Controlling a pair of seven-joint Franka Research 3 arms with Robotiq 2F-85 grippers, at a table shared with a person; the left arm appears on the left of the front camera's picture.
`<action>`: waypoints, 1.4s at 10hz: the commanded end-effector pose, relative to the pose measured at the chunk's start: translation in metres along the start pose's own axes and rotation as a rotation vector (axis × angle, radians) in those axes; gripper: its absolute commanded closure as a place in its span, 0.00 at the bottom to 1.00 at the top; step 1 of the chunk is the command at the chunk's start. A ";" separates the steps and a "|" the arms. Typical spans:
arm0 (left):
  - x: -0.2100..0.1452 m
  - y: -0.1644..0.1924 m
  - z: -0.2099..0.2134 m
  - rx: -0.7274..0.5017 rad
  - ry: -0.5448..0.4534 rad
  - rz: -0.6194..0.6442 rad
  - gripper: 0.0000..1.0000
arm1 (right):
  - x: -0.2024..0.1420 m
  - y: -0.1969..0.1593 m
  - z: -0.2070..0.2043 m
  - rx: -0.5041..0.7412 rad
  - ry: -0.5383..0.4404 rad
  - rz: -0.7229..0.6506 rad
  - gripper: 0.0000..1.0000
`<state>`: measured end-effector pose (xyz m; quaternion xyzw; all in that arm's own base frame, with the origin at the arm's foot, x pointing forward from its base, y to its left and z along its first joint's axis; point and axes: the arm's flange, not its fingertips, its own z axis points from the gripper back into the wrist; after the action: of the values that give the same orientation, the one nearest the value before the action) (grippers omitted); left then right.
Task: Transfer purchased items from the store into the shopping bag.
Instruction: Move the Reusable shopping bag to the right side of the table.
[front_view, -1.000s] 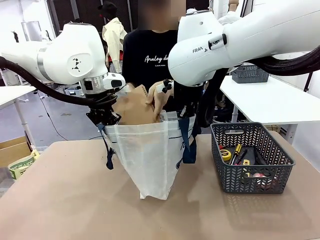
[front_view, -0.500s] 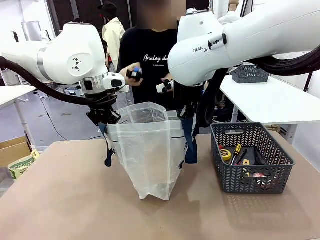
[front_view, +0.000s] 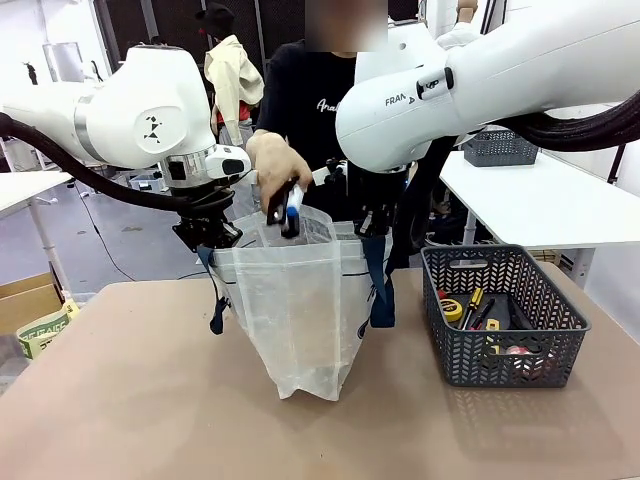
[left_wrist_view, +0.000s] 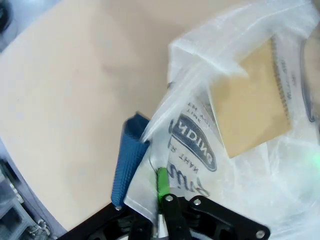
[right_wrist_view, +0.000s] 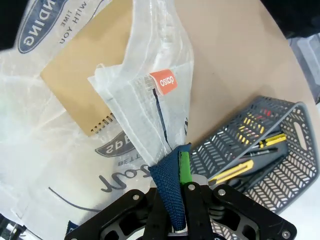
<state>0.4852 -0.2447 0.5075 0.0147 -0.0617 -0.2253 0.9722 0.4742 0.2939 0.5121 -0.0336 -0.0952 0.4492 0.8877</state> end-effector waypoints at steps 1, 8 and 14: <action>0.000 0.001 0.000 0.000 -0.001 0.001 1.00 | 0.000 0.000 -0.001 0.000 0.001 -0.001 1.00; 0.000 0.001 0.000 0.000 -0.001 0.001 1.00 | 0.000 0.000 -0.001 0.000 0.001 -0.001 1.00; 0.000 0.001 0.000 0.000 -0.001 0.001 1.00 | 0.000 0.000 -0.001 0.000 0.001 -0.001 1.00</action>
<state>0.4853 -0.2448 0.5078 0.0145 -0.0622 -0.2253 0.9722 0.4741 0.2939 0.5122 -0.0336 -0.0952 0.4492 0.8877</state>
